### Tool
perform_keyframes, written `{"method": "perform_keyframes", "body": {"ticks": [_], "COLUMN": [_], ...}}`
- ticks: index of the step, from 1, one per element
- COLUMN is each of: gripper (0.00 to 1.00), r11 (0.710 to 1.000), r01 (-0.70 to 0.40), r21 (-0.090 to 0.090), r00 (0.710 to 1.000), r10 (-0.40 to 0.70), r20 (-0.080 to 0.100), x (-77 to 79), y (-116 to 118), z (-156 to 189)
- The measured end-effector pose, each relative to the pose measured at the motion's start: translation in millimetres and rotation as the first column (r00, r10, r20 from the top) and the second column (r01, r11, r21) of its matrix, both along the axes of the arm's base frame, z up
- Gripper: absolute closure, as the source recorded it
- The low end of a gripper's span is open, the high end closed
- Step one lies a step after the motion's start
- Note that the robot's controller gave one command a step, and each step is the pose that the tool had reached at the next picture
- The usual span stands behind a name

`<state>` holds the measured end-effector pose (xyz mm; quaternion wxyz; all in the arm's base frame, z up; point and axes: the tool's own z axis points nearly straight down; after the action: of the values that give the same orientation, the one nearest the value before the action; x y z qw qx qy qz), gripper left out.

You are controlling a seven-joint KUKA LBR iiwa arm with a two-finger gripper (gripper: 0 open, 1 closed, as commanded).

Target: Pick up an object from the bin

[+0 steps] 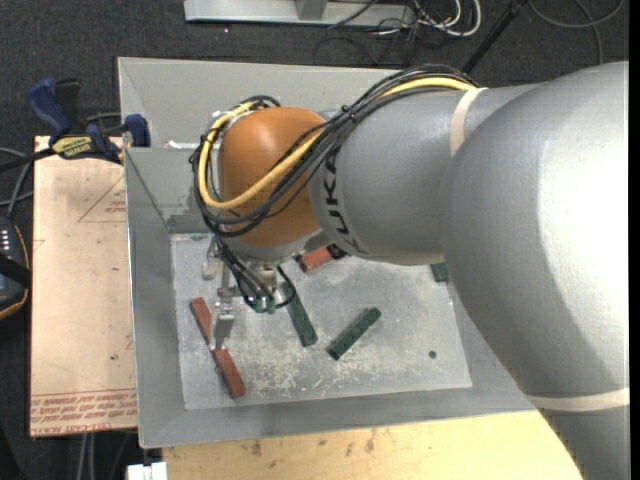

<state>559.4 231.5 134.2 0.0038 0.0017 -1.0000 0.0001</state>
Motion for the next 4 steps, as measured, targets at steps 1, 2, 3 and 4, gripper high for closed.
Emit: {"method": "perform_keyframes", "body": {"ticks": [1, 2, 3, 4], "gripper": [0.00, 1.00, 1.00, 1.00], "r11": [1.000, 1.000, 1.000, 0.993], "r01": [0.003, -0.029, -0.029, -0.114], "r21": [0.002, 0.010, 0.010, 0.004], "r00": [1.000, 0.999, 0.999, 0.993], "r10": [-0.003, 0.029, 0.029, 0.114], "r20": [0.007, 0.033, 0.033, 0.016], "x": [2.3, 23.5, 23.5, 12.5], "y": [-1, -6, -6, -14], "z": [5, -51, -51, -32]}}
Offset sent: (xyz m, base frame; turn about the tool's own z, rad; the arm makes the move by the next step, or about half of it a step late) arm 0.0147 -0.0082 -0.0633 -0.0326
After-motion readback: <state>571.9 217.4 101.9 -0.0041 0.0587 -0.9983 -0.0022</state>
